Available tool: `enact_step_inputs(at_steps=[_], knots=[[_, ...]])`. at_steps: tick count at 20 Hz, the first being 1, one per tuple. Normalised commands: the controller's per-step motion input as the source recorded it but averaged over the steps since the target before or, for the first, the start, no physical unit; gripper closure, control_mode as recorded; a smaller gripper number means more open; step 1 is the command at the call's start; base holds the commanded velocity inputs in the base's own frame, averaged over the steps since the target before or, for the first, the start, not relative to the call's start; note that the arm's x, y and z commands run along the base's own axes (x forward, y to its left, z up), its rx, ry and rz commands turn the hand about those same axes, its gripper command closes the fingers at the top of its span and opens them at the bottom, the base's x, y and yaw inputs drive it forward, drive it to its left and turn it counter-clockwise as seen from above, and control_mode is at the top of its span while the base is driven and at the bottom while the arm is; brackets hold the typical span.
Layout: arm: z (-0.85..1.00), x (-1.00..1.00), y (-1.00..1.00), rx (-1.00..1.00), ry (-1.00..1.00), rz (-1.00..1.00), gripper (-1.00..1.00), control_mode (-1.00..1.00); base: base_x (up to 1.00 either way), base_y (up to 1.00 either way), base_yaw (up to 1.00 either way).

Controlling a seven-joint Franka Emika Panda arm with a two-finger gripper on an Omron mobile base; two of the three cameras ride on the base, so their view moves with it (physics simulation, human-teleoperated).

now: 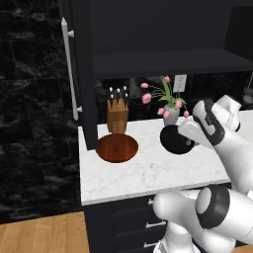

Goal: Pick up the bowls on the counter and stack them on top of one another in the open cabinet. Place the smaller bowl on top of the larger bowl.

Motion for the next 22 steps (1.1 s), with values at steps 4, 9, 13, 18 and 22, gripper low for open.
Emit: enact_step_inputs(at_steps=[4, 9, 13, 18, 22], knots=[[0.52, 0.00, 1.00, 0.00, -0.04, 0.02, 1.00, -1.00, 0.00, 0.00, 0.00], [0.26, 0.01, 0.93, 0.03, 0.01, 0.06, 1.00, -1.00, 0.00, 0.00, 0.00], [0.04, 0.00, 0.46, 0.05, 0.01, 0.07, 1.00, -1.00, 0.00, 0.00, 0.00], [0.00, 0.18, 0.37, -0.02, 0.00, 0.00, 1.00, -1.00, 0.00, 0.00, 0.00], [-0.16, 0.45, 0.42, -0.01, 0.03, 0.00, 1.00, -1.00, 0.00, 0.00, 0.00]])
